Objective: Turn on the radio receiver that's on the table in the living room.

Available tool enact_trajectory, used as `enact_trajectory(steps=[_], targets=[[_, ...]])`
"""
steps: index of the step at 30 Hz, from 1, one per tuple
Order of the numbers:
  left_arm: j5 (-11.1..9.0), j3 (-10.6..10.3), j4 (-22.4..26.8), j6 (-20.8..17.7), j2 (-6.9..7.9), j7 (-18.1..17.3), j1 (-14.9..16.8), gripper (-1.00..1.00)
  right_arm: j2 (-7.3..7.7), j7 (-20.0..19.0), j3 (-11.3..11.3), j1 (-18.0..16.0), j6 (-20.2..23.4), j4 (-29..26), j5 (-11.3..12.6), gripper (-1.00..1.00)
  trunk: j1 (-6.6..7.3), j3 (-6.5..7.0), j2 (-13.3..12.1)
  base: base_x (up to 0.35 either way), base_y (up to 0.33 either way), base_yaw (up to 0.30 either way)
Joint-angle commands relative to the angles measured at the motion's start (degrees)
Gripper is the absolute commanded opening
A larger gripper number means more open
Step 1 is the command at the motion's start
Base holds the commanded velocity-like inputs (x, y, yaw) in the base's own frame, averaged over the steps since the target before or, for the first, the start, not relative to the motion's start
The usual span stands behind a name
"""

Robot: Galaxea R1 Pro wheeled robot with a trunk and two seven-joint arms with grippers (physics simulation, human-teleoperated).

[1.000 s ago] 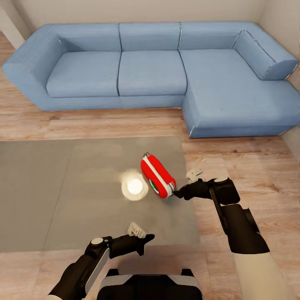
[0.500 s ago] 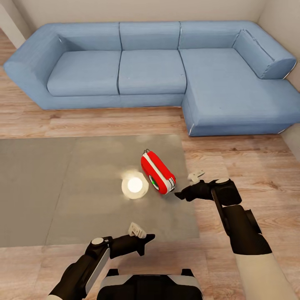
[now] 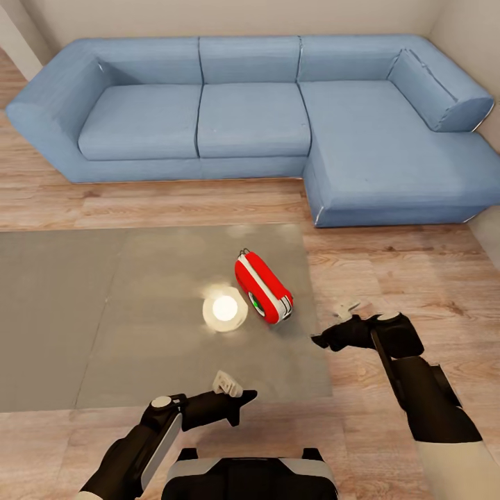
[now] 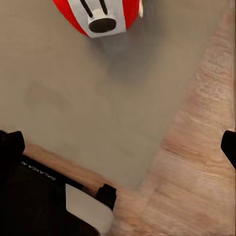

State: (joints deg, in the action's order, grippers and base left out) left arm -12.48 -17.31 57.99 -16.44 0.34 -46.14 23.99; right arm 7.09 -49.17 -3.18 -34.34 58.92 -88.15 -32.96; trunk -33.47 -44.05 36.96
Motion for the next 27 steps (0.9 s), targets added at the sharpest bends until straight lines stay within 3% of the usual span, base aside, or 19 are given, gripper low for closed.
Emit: enact_trajectory(steps=[1,8,21,27], targets=[[0.00,0.00,0.00,0.00,0.00,0.00,0.00,-1.00,0.33,0.01,0.59,0.56,-0.02,0.00,0.06,1.00,0.00,0.00,0.00,0.000,0.000,0.000],[0.00,-0.01,0.01,0.00,0.01,0.01,0.00,-1.00,0.88,0.13,5.66,3.31,-0.30,-0.01,-0.16,1.00,0.00,0.32,0.00,0.000,0.000,0.037],[0.07,-0.06,0.02,0.00,0.11,0.02,0.00,-1.00,0.90,0.10,9.11,4.17,-0.45,-0.01,-0.17,1.00,0.00,1.43,0.00,0.000,0.000,0.111],[0.08,-0.03,-0.04,0.00,0.10,0.08,0.00,-1.00,0.84,-0.03,9.55,4.19,-0.55,-0.01,-0.16,1.00,0.00,1.65,0.00,0.000,0.000,0.041]])
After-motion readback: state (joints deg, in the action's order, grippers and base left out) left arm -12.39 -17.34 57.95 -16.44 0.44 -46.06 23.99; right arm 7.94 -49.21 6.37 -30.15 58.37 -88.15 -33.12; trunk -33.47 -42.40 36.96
